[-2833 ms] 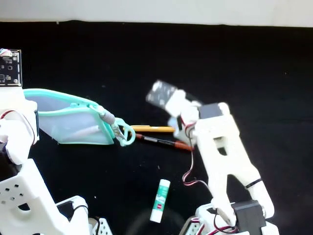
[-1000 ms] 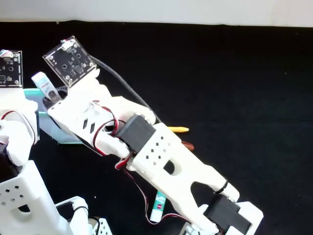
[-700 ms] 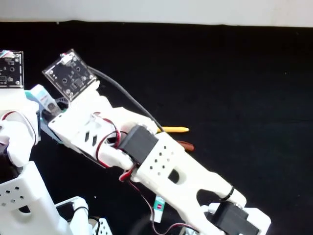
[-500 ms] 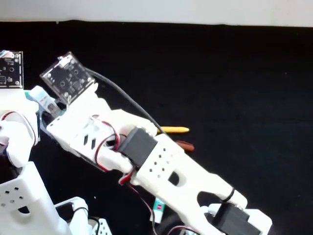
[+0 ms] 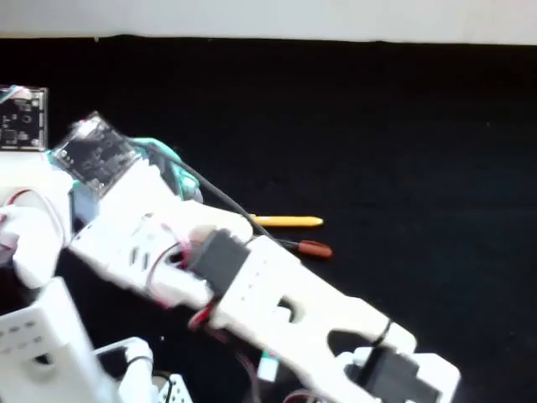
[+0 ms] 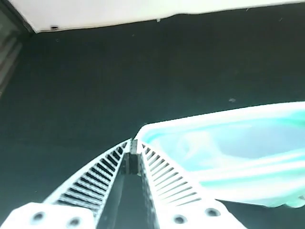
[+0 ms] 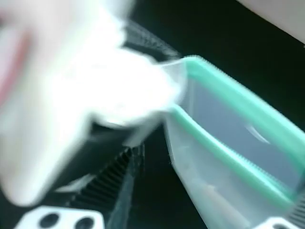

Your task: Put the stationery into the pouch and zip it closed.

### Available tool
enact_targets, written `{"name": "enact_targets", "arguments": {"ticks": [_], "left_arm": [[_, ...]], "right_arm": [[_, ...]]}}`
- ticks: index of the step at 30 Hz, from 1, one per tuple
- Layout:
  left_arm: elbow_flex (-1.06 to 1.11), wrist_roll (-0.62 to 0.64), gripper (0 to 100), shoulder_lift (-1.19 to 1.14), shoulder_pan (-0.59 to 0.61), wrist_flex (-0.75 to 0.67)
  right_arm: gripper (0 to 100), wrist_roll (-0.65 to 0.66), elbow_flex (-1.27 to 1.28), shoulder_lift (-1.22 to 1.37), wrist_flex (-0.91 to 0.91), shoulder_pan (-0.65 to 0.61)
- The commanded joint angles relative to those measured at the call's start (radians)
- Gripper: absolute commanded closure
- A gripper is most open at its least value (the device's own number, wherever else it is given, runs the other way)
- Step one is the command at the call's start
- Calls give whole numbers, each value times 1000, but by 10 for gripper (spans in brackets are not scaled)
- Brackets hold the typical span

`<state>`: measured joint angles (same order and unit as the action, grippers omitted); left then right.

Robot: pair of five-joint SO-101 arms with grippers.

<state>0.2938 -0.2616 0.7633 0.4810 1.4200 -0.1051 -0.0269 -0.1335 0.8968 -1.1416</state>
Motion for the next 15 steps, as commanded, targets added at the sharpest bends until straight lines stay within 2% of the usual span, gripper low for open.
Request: {"name": "enact_targets", "arguments": {"ticks": [1, 6, 15], "left_arm": [[31, 8, 993, -12, 15, -8], [35, 8, 993, -12, 16, -15], [35, 11, 993, -12, 15, -15]], "right_arm": [[473, -5, 2, -15, 19, 68], [473, -12, 27, -140, 35, 260], [473, -15, 125, -414, 231, 572]]}}
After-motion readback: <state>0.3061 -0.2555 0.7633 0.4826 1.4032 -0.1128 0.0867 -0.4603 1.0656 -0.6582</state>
